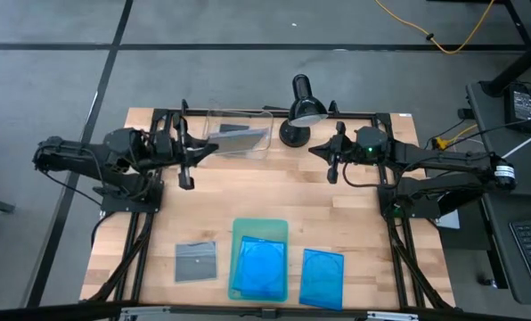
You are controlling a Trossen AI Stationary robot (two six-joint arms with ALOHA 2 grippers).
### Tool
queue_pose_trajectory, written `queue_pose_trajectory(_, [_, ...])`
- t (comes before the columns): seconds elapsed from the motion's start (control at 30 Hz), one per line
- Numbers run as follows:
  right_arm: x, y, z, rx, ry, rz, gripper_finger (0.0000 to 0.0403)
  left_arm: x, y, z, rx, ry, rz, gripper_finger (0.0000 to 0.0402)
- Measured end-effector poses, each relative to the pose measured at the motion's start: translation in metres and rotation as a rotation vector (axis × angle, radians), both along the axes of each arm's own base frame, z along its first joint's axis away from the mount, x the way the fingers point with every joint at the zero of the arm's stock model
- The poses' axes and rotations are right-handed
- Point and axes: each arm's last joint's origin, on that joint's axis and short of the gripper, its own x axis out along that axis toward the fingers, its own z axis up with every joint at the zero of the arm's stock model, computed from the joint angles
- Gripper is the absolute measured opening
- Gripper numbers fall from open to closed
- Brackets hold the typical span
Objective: Pick & place jewel cases by type
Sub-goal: Put the top black CD case into the transparent bin
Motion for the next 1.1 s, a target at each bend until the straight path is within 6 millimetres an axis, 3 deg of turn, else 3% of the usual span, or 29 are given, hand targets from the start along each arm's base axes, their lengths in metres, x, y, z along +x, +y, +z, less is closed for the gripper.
queue_pose_trajectory(0.37, [0.000,0.000,0.000,0.019,-0.004,-0.006,0.0006,0.039,-0.023,0.037,0.405,0.323,0.257,0.0024])
queue_pose_trajectory(0.53, [0.000,0.000,0.000,0.019,-0.003,-0.006,0.0006,0.059,-0.037,0.037,0.637,0.517,0.454,0.0024])
queue_pose_trajectory(0.73, [0.000,-0.001,0.000,0.018,-0.003,-0.009,0.0006,0.081,-0.047,0.022,0.917,0.803,0.663,0.0026])
queue_pose_trajectory(0.97, [-0.001,-0.004,0.000,0.019,-0.003,-0.026,0.0006,0.096,-0.053,0.010,0.972,0.858,0.659,0.0026])
queue_pose_trajectory(1.1, [-0.001,-0.005,0.000,0.020,-0.003,-0.030,0.0006,0.096,-0.053,0.010,0.916,0.829,0.668,0.0026])
